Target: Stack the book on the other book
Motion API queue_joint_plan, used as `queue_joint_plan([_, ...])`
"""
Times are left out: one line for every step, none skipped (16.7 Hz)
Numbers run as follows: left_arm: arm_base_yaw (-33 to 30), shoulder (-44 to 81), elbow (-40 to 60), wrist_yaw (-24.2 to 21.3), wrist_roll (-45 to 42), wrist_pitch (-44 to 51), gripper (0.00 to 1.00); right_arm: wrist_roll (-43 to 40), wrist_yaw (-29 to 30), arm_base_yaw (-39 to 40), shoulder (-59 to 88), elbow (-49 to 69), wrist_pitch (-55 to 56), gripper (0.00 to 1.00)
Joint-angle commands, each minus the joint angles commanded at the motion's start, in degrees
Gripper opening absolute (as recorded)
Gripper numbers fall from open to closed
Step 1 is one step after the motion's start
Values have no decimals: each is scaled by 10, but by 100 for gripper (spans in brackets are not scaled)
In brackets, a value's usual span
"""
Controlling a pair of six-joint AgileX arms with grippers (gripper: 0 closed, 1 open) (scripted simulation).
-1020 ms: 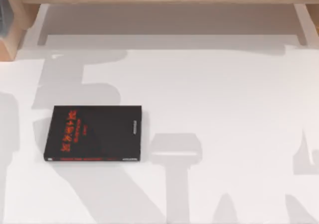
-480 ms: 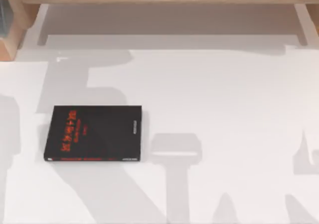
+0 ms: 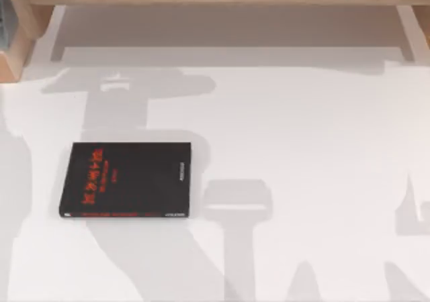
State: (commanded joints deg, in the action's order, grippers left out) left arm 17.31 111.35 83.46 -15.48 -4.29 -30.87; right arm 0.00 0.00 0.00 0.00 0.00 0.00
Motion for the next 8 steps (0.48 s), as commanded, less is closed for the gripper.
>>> queue_joint_plan([-12, -29, -5, 29, -19, -3, 0, 0, 0, 0, 0, 0, 0, 100])
queue_joint_plan([-28, -62, -9, 64, -40, -7, 0, 0, 0, 0, 0, 0, 0, 100])
queue_joint_plan([-49, -99, -14, 103, -64, -11, 0, 0, 0, 0, 0, 0, 0, 100])
queue_joint_plan([-73, -138, -20, 145, -89, -16, 0, 0, 0, 0, 0, 0, 0, 100])
queue_joint_plan([-103, -177, -28, 187, -117, -21, 0, 0, 0, 0, 0, 0, 0, 100])
queue_joint_plan([-136, -214, -38, 229, -145, -24, 0, 0, 0, 0, 0, 0, 0, 100])
queue_joint_plan([-172, -249, -51, 270, -175, -27, 0, 0, 0, 0, 0, 0, 0, 100])
queue_joint_plan([-209, -281, -67, 307, -206, -29, 0, 0, 0, 0, 0, 0, 0, 100])
